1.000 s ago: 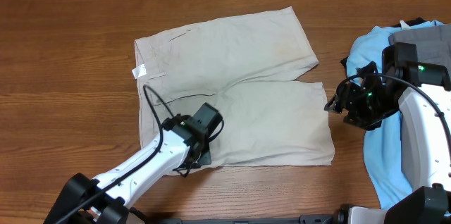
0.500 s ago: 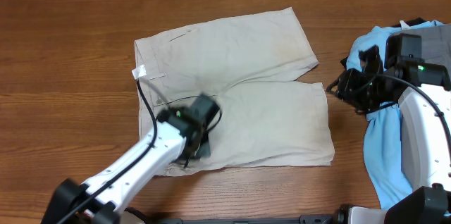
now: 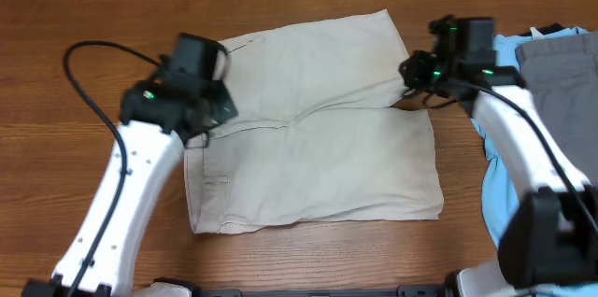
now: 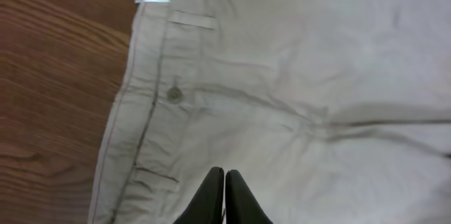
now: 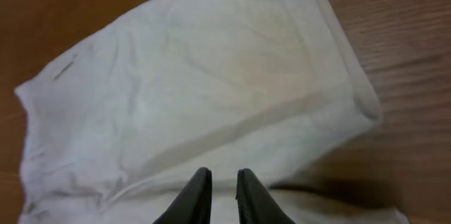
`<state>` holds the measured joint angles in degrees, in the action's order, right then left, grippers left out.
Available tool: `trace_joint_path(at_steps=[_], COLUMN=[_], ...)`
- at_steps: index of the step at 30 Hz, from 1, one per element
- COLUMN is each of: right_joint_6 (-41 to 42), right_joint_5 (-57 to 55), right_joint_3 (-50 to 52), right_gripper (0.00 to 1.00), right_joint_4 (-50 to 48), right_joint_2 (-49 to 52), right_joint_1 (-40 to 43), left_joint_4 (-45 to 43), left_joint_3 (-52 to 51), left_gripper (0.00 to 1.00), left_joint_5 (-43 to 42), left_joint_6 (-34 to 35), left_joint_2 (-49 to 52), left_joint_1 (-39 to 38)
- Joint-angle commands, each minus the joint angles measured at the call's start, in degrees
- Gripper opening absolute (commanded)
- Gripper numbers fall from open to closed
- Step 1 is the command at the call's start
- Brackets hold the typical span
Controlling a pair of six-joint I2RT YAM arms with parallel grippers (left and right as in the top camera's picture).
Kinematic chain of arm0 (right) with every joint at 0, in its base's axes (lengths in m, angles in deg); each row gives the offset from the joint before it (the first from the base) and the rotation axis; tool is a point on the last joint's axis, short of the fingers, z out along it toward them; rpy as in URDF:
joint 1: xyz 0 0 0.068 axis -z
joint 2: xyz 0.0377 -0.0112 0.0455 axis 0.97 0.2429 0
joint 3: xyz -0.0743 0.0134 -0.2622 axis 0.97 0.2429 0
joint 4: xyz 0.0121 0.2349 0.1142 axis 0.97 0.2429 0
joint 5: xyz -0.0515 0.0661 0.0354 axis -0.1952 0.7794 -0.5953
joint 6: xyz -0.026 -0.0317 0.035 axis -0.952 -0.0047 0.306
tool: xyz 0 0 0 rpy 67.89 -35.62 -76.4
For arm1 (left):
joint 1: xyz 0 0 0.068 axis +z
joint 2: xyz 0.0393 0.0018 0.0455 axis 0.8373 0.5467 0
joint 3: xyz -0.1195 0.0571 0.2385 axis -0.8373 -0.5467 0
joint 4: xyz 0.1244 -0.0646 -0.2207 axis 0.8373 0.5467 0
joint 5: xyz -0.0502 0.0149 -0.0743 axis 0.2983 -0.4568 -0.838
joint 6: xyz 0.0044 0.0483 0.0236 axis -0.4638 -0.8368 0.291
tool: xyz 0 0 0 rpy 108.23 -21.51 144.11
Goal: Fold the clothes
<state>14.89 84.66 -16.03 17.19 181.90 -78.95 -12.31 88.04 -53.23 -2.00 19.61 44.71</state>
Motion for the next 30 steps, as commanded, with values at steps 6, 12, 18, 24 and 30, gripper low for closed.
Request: trace_joint_path(at_steps=[6,12,18,24,30], right_joint_6=[1.11,1.18,1.14,0.66,0.68], right_joint_5=[-3.54,-3.56,-3.52,-3.58,-11.3], right_joint_3=[-0.74,-0.74,-0.74,-0.76,-2.67], right_gripper=[0.16,0.15,0.14,0.11,0.1], right_joint_4=[-12.79,-17.7,-17.49,-16.7,-7.04], right_joint_2=[12.35,14.47,16.35,17.9,17.84], right_joint_1=[-0.37,-0.59,-0.59,-0.79,-0.66], left_joint_4=[-0.31,-0.11,-0.5,-0.09,-0.02], left_joint_3=[0.0,-0.02,-0.02,-0.04,-0.04], left_gripper=[0.04,0.04,0.04,0.04,0.04], left_joint_5=[-6.05,-6.03,-6.05,-6.1,-6.1], left_joint_6=[-7.98,-8.37,-8.37,-8.35,-8.35], left_joint_2=[8.35,12.83,14.49,14.51,14.51], left_joint_1=[5.14,5.01,5.01,4.98,4.98])
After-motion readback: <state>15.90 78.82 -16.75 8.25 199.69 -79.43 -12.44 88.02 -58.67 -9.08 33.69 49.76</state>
